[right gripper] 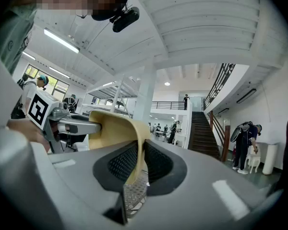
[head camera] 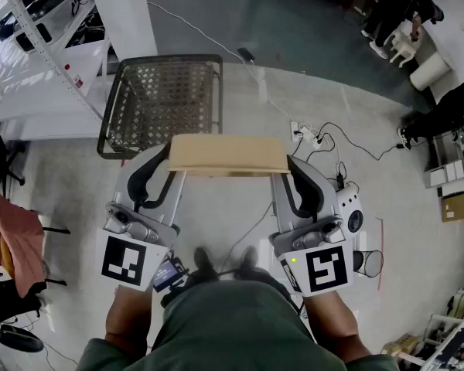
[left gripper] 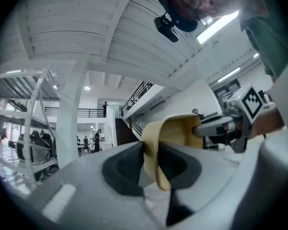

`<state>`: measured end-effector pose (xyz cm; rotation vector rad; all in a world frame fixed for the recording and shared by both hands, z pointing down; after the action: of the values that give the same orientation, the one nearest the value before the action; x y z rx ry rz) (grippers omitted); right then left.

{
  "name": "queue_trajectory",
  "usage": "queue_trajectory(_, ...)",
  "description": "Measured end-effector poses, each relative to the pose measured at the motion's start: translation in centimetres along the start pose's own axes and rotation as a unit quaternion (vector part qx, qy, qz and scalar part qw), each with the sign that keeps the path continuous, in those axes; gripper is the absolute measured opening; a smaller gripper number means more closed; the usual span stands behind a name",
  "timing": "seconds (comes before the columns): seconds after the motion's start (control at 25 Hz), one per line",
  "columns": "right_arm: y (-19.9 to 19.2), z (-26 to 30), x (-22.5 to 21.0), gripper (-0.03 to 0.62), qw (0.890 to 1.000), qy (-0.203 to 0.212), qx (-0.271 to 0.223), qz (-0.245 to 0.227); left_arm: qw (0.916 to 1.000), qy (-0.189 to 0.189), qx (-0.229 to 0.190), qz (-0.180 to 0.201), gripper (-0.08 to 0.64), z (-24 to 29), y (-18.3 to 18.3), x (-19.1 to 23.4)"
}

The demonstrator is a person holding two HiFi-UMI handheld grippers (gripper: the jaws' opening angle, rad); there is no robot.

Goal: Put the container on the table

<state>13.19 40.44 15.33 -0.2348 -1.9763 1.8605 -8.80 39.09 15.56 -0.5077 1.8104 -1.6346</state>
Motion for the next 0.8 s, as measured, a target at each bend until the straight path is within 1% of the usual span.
queue_trajectory(0.4, -0.3, -1.4, -2.2, 0.048, 1.000, 0.000, 0.000, 0.006, 1.0000, -0.005, 0.007, 0.002, 0.078, 1.7, 0.5, -1.9)
queue_trajectory(0.8, -0.7, -1.8, -1.4, 0.048, 1.000, -0.006, 0.012, 0.003, 0.9998, -0.012, 0.009, -0.009, 0.078, 1.2, -0.2, -1.9)
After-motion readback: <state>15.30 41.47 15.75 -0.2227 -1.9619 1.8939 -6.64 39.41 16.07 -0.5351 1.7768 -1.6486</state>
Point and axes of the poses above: the fingertips, and each gripper's own axes: z forward along the fingers, x to its left, y out of its top, the point moved 8 cm from there along -z, backward along the fingers, and after that the axes turned 7 degrees about -y, right-handed, at the moved point
